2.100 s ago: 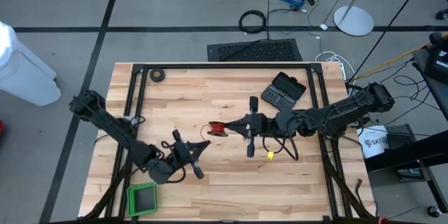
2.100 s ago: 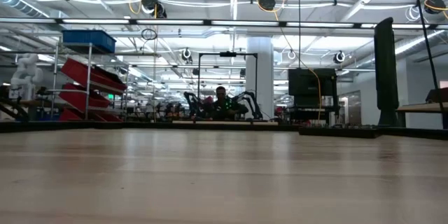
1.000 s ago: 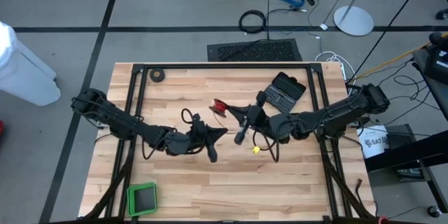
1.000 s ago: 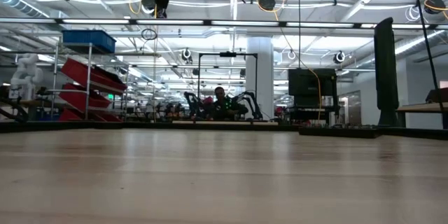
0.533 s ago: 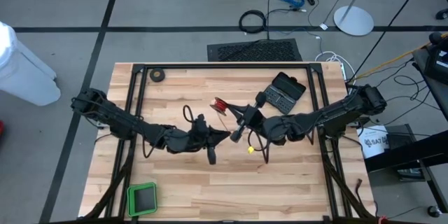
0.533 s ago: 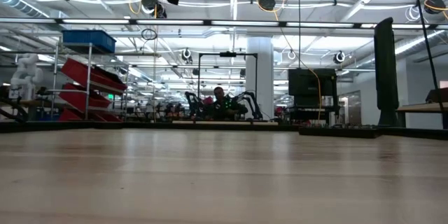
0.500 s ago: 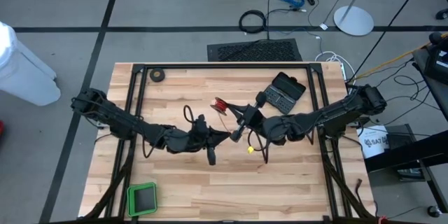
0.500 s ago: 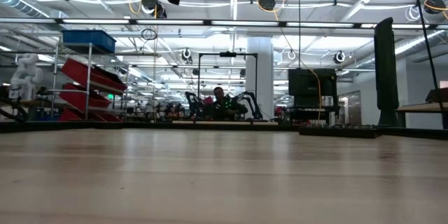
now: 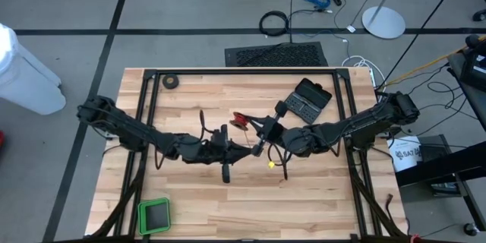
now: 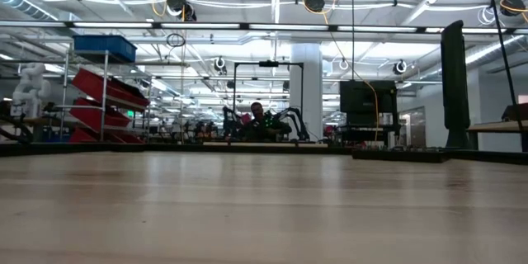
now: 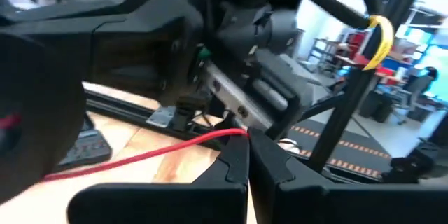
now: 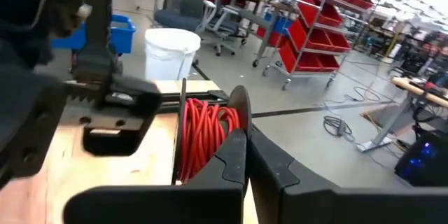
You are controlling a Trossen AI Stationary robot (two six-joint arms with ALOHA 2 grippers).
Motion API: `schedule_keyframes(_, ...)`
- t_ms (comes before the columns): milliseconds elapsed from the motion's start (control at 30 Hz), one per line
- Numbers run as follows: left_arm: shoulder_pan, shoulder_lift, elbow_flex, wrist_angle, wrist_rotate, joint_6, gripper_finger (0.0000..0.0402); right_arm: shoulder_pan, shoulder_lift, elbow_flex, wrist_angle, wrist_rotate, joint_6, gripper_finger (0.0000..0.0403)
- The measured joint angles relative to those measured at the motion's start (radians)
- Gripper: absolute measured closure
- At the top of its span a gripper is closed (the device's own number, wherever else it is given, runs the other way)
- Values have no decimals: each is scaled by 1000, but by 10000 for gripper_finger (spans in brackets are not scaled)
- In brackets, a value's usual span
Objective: Coil cords
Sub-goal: Coil the red wire into the spool
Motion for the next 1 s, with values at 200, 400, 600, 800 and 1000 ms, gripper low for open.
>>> schedule_keyframes(200, 13, -35, 3, -21, 84, -1, 402, 0, -1, 0, -33, -47, -20, 403)
schedule_keyframes(400, 3, -115, 3, -183, 72, -26, 402, -3, -1, 0, -63, -109, -41, 403)
schedule_keyframes(600, -11, -193, 3, -350, 56, -70, 402, -12, -1, 0, -77, -170, -38, 403)
schedule_keyframes(800, -12, -200, 5, -414, 52, -106, 402, -14, -1, 0, -71, -174, -21, 403)
schedule_keyframes(1000, -1, -196, 5, -384, 50, -104, 402, -29, -1, 0, -82, -232, -17, 403)
